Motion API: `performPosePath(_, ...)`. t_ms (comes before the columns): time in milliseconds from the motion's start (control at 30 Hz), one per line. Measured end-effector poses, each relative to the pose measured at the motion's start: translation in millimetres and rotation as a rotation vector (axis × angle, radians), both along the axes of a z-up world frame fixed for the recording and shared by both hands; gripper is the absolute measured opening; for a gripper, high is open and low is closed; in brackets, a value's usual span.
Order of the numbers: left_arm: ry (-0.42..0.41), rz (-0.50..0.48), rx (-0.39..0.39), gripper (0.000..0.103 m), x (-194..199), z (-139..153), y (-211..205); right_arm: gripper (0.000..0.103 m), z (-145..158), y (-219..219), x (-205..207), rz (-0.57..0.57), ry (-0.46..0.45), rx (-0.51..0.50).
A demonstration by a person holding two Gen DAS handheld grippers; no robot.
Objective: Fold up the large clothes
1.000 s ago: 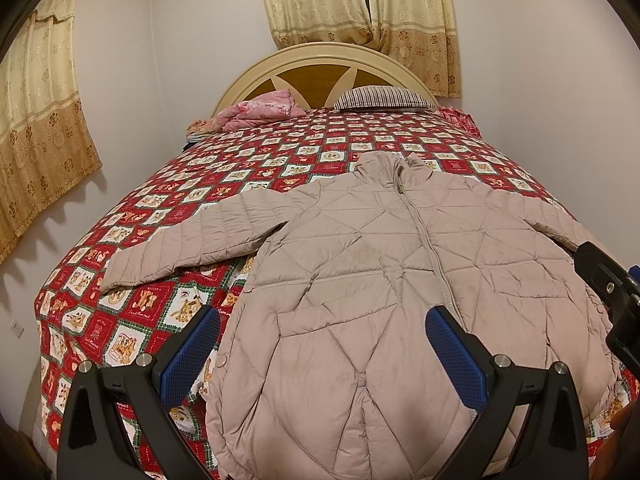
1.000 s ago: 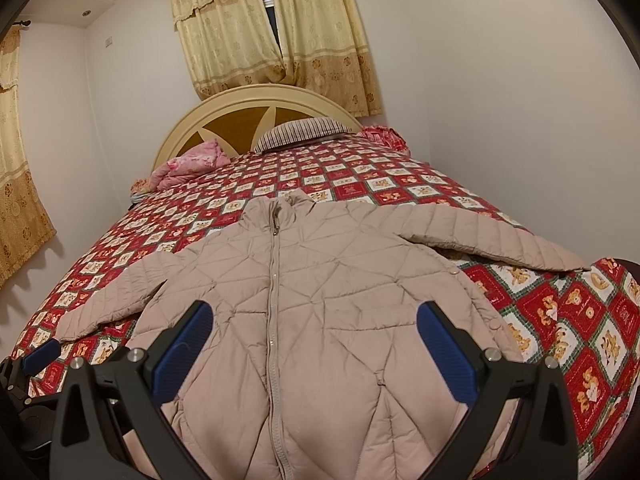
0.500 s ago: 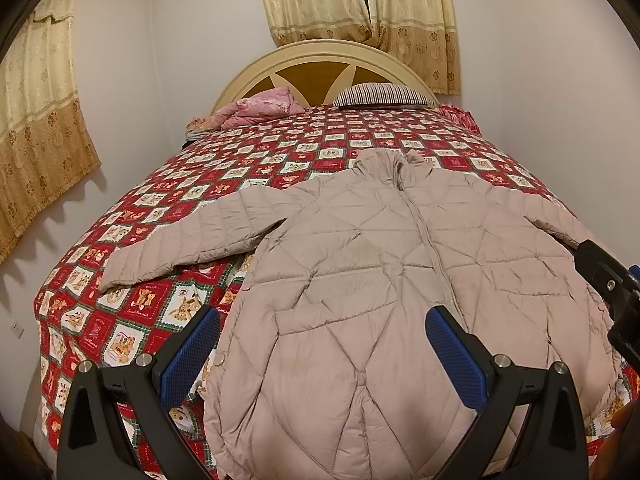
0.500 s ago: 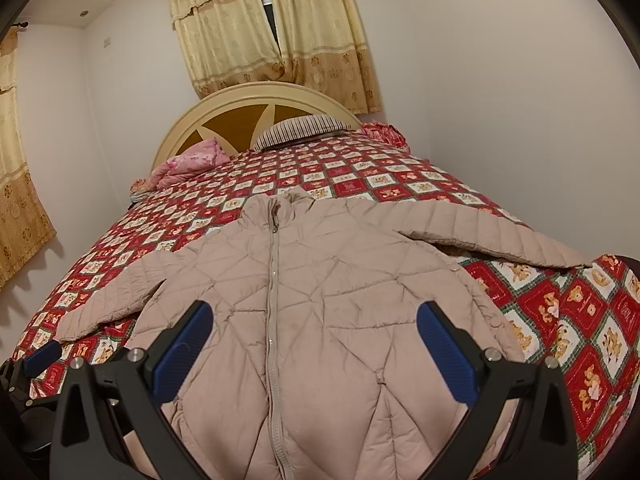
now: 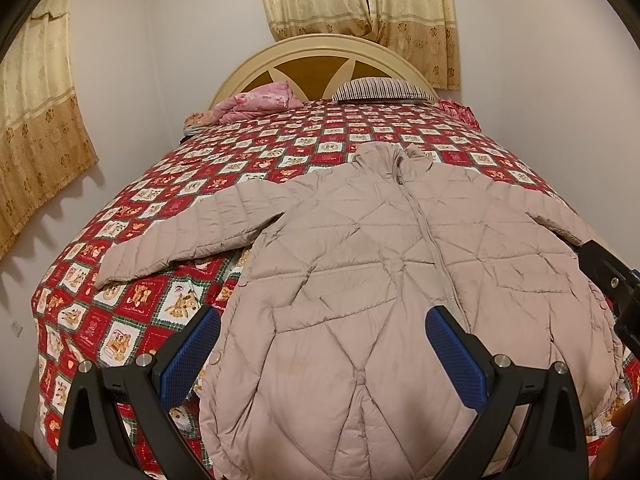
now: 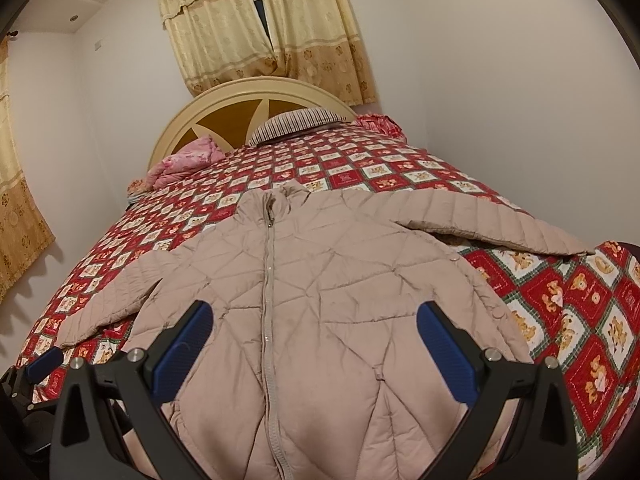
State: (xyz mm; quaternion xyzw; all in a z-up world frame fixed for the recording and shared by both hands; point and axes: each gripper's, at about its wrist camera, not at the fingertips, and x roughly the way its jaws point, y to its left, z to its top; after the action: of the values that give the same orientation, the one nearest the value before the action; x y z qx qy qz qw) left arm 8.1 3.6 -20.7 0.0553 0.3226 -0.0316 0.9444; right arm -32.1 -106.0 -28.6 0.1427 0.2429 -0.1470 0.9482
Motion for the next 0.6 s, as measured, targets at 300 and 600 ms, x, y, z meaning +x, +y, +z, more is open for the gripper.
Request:
performPosePath(300, 0.023, 0.002, -0.006, 0.102, 9, -5, -2, 0.103, -7, -9, 3, -0.011, -0.008, 0.006)
performPosePath(600, 0.052, 0.000, -0.003, 0.102, 22, -15, -6, 0.103, -17, -19, 9, -0.017, 0.014, 0.026)
